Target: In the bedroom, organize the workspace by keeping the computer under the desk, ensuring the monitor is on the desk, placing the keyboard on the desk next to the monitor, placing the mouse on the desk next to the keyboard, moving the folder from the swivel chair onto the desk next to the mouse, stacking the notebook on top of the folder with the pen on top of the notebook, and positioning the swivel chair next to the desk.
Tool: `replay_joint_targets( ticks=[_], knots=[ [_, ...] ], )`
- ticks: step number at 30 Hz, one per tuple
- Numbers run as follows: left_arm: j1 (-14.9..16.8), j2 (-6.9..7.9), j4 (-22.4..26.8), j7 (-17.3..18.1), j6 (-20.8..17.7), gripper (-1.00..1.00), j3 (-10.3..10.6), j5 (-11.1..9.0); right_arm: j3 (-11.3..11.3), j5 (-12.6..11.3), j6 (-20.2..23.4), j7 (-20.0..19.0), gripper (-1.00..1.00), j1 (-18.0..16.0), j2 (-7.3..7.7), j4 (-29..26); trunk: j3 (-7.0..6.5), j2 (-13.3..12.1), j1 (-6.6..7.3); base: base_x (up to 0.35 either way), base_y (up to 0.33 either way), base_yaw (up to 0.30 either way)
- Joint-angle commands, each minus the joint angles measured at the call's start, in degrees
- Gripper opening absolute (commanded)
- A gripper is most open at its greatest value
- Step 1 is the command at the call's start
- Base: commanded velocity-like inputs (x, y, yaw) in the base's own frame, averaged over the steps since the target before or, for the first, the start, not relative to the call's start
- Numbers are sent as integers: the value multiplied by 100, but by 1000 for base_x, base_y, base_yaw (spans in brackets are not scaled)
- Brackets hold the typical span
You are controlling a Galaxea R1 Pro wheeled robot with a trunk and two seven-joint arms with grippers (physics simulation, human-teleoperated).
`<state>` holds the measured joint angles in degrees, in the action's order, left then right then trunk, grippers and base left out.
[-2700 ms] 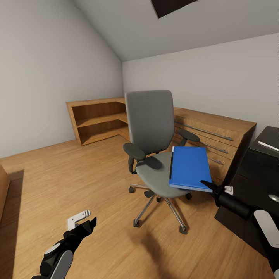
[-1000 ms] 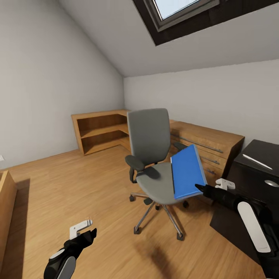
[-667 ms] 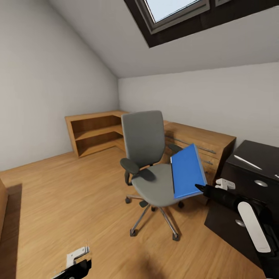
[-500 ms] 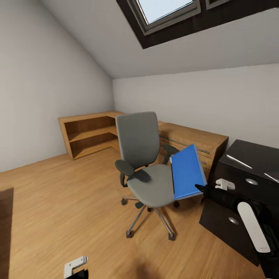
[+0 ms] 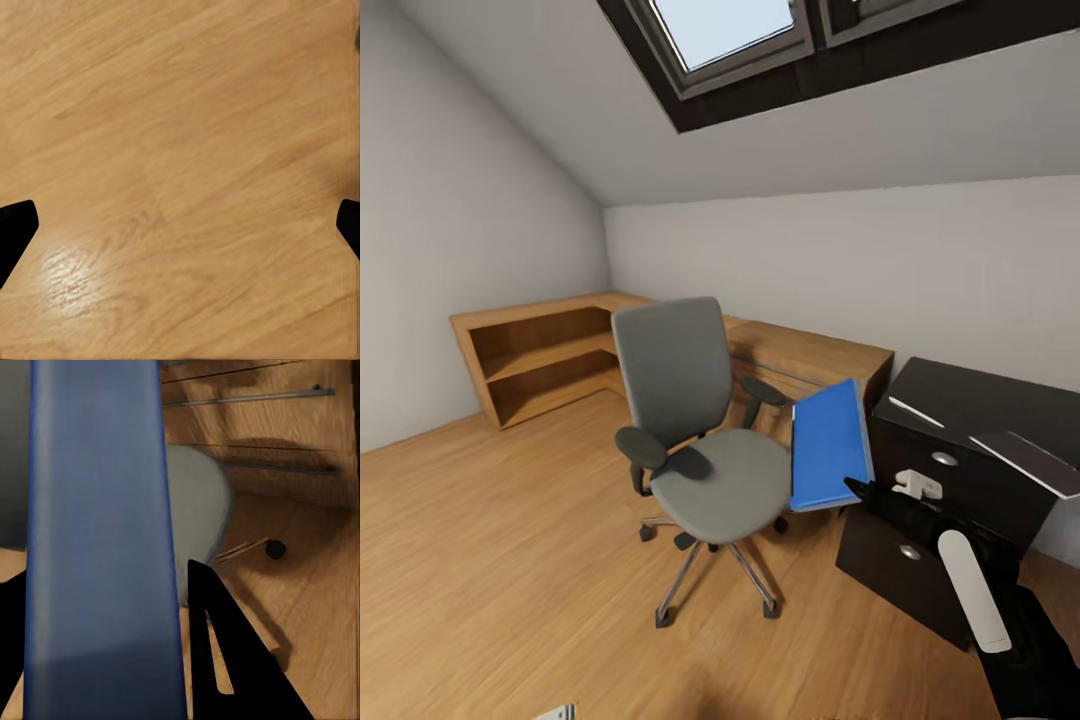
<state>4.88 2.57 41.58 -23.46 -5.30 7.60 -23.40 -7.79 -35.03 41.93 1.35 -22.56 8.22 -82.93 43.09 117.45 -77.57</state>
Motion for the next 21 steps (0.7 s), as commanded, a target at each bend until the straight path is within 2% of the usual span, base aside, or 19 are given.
replay_joint_targets(
  ticks=[1, 5, 9, 13, 15, 16, 18, 19, 21],
  knots=[
    [-1, 8, -28, -53, 7, 100, 63, -34, -7, -26, -21, 17, -100, -4, -2, 15, -12, -39, 23, 0, 0, -269],
    [-3, -23, -161, -53, 166, 100, 109, -33, -44, -29, -92, 22, -100, -3, 3, 43, -84, -199, 111, 0, 0, -270],
    [-1, -83, -262, -49, 232, 100, 124, -34, -297, -47, -92, 22, -100, -3, -14, 67, -156, -359, 199, 0, 0, -281],
    [3, -128, -337, -17, 247, 100, 127, -39, -436, -152, -60, 26, -100, -3, -27, 97, -228, -520, 287, 0, 0, -286],
    [4, -139, -378, 18, 252, 100, 127, -40, -476, -397, -26, 30, -100, -3, -29, 105, -264, -600, 331, 0, 0, -287],
    [2, -144, -394, 42, 254, 100, 127, -41, -493, -636, 22, 34, -100, -3, -26, 117, -282, -640, 353, 0, 0, -288],
    [3, -146, -404, 61, 256, 100, 124, -41, -503, -895, 95, 39, -100, 0, -25, 147, -318, -720, 397, 0, 0, -288],
    [2, -148, -413, 74, 256, 100, 123, -41, -510, -1134, 188, 43, -100, 6, -20, 193, -336, -761, 419, 0, 0, -288],
    [3, -153, -433, 85, 257, 100, 121, -41, -515, -1386, 313, 46, -100, 6, -12, 240, -372, -841, 463, 0, 0, -288]
  ],
)
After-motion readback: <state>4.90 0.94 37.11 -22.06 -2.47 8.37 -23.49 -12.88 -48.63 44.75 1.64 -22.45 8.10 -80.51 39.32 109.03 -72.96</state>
